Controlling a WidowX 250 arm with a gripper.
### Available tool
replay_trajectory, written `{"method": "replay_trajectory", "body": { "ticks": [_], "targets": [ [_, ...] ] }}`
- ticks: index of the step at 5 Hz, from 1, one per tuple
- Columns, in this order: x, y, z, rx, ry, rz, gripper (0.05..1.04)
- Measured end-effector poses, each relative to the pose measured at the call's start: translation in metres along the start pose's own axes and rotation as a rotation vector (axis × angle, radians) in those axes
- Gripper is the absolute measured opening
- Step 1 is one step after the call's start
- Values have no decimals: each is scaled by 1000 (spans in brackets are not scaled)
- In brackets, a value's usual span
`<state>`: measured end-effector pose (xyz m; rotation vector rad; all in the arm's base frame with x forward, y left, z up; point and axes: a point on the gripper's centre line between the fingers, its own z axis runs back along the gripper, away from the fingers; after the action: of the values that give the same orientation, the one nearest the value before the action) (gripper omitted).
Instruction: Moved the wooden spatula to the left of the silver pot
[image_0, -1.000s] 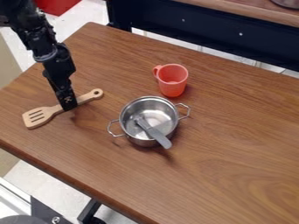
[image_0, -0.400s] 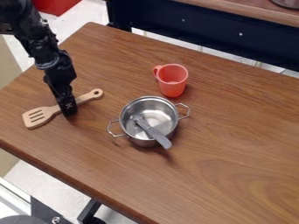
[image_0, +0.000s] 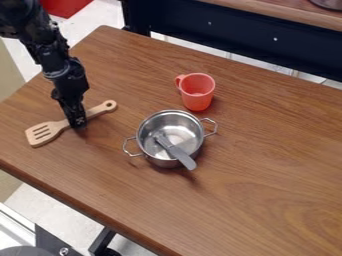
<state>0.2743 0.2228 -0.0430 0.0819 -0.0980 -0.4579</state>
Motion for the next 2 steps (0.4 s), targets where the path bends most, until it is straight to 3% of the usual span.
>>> {"method": "replay_trajectory", "body": {
  "ticks": [1, 2],
  "targets": [
    [1, 0, -1, 5, -3, 14, 258],
    [3, -2, 0, -7, -9, 50, 254]
  ]
}}
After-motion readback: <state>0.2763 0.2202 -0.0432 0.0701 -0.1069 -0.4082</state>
